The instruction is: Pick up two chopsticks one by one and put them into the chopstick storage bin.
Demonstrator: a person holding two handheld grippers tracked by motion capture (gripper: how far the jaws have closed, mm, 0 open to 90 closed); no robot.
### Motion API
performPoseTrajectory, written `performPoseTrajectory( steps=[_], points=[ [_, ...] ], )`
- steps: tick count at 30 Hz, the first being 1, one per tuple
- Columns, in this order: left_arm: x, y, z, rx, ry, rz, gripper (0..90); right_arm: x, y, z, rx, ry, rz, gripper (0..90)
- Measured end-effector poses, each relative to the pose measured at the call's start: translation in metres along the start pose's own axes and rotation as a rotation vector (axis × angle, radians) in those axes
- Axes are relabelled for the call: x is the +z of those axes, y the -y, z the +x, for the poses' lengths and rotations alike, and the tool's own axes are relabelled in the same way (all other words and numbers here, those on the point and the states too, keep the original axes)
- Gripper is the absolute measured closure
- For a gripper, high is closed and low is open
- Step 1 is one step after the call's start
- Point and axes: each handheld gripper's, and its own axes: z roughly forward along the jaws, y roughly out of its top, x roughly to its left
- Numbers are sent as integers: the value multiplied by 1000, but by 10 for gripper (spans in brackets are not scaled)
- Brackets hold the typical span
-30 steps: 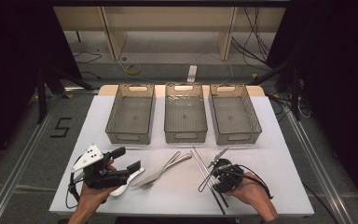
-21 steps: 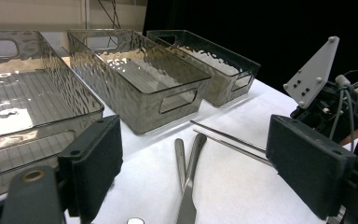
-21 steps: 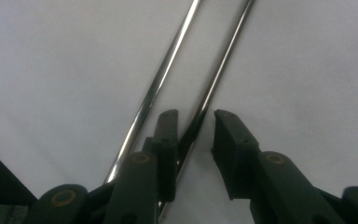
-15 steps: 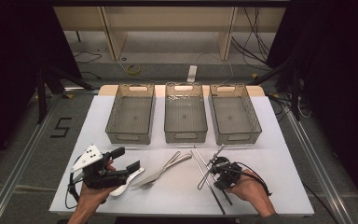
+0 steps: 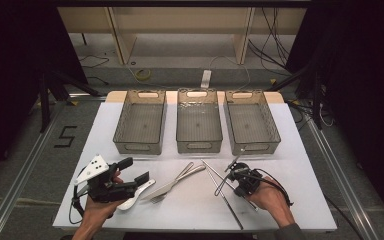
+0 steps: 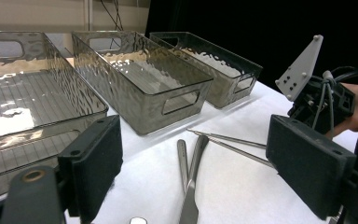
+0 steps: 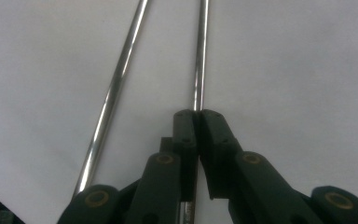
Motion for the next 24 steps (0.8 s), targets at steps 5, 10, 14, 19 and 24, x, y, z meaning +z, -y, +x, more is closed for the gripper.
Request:
performPoseTrajectory(
  steps=[5, 10, 14, 19, 24],
  points=[
    [-1, 0, 1, -6, -4, -8, 181, 0, 0, -2, -23, 6, -5, 858],
    [-1, 0, 1, -7, -6, -11, 180, -4, 3, -6, -23, 4, -29, 859],
    [-2, 0, 1, -9, -5, -12, 181, -7, 7, -9, -33, 2, -29, 860],
    [-1, 0, 0, -9, 0, -8, 181, -14, 9, -13, -35, 6, -64, 861],
    [1, 0, -1, -11, 26, 4, 181, -29, 14, -17, -23, 3, -113, 861]
  ],
)
